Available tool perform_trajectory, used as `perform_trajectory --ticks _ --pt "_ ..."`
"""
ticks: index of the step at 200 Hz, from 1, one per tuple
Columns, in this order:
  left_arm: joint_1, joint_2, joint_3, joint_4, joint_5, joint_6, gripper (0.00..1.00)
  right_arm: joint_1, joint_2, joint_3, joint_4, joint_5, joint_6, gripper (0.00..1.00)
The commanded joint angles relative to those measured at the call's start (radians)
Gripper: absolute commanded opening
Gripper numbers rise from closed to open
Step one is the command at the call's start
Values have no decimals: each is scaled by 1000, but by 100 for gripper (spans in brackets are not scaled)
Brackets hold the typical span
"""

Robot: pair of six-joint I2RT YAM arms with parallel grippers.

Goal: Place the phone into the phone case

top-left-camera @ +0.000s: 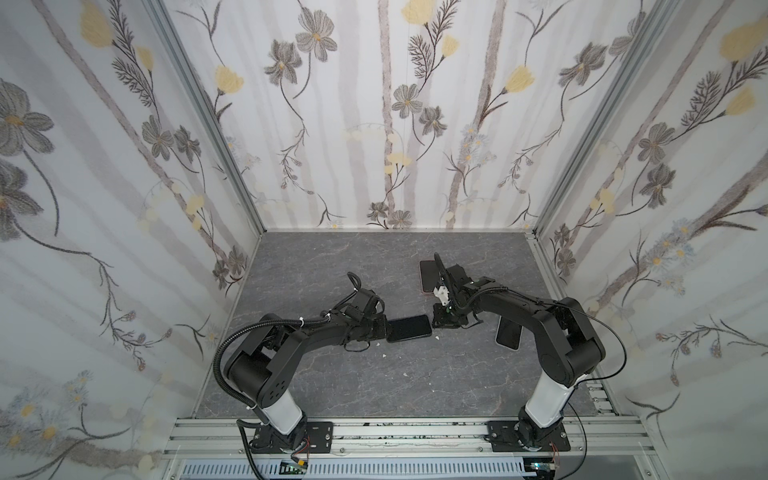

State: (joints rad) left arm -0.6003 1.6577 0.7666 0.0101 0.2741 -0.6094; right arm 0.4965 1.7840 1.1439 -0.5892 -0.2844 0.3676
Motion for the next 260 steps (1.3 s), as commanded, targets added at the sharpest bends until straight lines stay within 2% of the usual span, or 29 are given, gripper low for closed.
perform_trajectory --ticks 1,81,141,200,260 --pt "1 9 8 -19 -12 3 37 2 3 15 -37 10 -14 23" --pt "1 17 21 -24 -3 16 37 30 55 50 -37 -7 -21 18" --pt "2 8 16 -25 -7 17 37 49 90 29 -60 65 -30 13" --pt "1 1 10 -26 -16 11 37 68 142 8 -104 200 -37 10" --pt "1 -4 13 -27 -18 10 37 95 144 39 -116 213 -34 11"
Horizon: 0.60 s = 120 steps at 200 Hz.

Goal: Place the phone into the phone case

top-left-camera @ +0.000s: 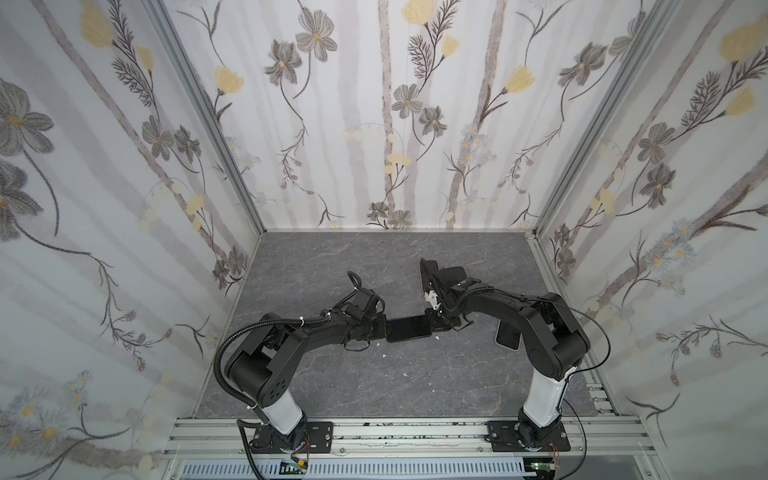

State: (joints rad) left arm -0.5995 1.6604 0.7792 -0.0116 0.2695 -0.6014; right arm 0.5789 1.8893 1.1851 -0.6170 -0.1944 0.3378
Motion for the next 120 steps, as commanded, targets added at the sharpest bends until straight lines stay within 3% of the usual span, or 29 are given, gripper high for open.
perform_trajectory --ticks 1,66,120 --pt "0 -7 1 -5 -13 3 37 13 38 -1 -90 123 -5 11" --pt "2 -36 45 -42 -38 30 37 23 -58 107 -75 140 -36 30" --pt "2 -31 113 -83 -48 74 37 12 -87 137 -24 148 -45 37"
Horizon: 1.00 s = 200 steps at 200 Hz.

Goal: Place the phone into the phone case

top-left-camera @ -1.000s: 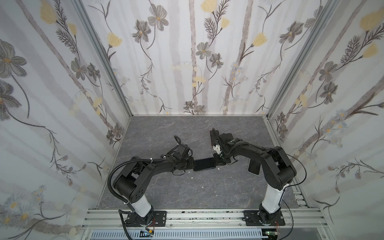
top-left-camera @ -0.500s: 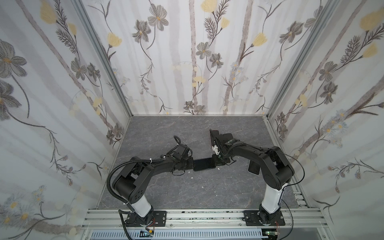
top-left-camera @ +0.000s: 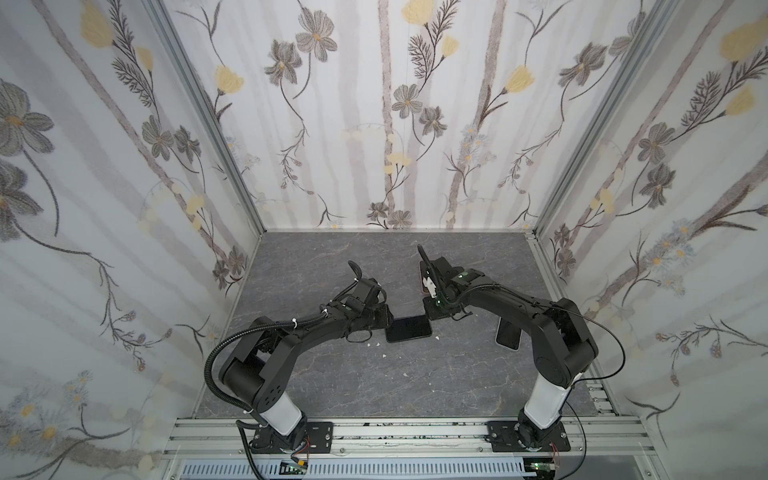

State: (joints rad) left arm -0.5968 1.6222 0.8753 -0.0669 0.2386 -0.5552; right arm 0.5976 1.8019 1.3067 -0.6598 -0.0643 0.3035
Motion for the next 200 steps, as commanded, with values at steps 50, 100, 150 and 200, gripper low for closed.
perform_trajectory --ticks 50,100,150,200 --pt "0 37 13 -13 3 21 37 -15 76 44 39 -59 6 26" --pt "0 61 -12 -1 20 25 36 -15 113 32 45 -52 11 16" --pt "0 77 -27 7 27 25 34 -15 152 19 40 -51 13 13" --pt "-1 97 -35 12 30 27 34 -14 196 -1 33 -42 13 11"
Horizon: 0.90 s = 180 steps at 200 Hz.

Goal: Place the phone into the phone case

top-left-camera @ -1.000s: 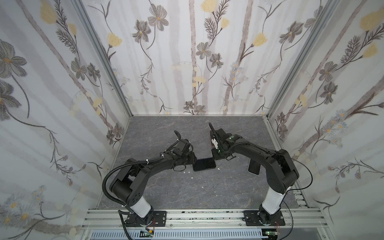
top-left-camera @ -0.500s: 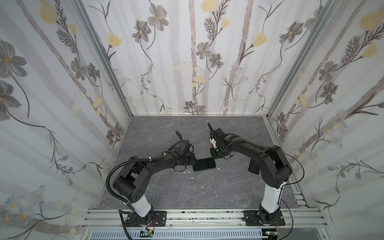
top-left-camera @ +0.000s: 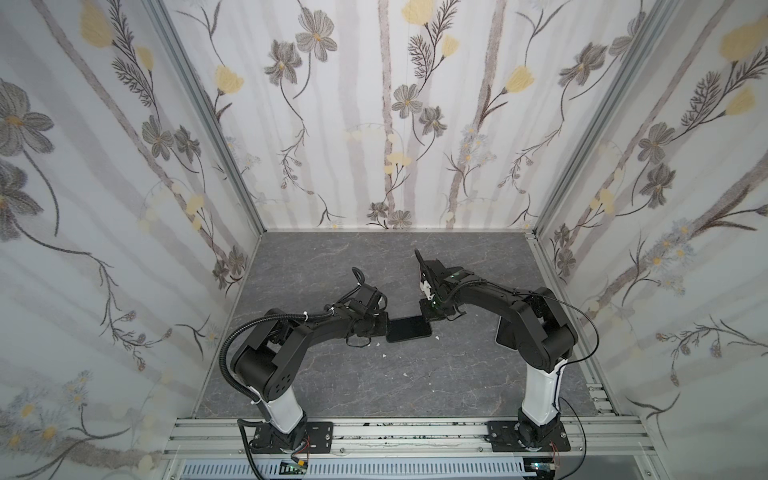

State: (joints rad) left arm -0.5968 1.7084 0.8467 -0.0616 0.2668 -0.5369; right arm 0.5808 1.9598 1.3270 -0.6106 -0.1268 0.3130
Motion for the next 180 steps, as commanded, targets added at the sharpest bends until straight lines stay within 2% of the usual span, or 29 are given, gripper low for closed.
perform_trajectory --ticks 1,62,180 --pt "-1 12 -6 6 1 9 34 2 38 -22 -17 21 5 11" --pt "-1 17 -10 4 10 6 34 14 88 -41 -66 87 1 12" --pt "0 12 -30 9 12 4 34 38 143 -132 -73 119 -5 14"
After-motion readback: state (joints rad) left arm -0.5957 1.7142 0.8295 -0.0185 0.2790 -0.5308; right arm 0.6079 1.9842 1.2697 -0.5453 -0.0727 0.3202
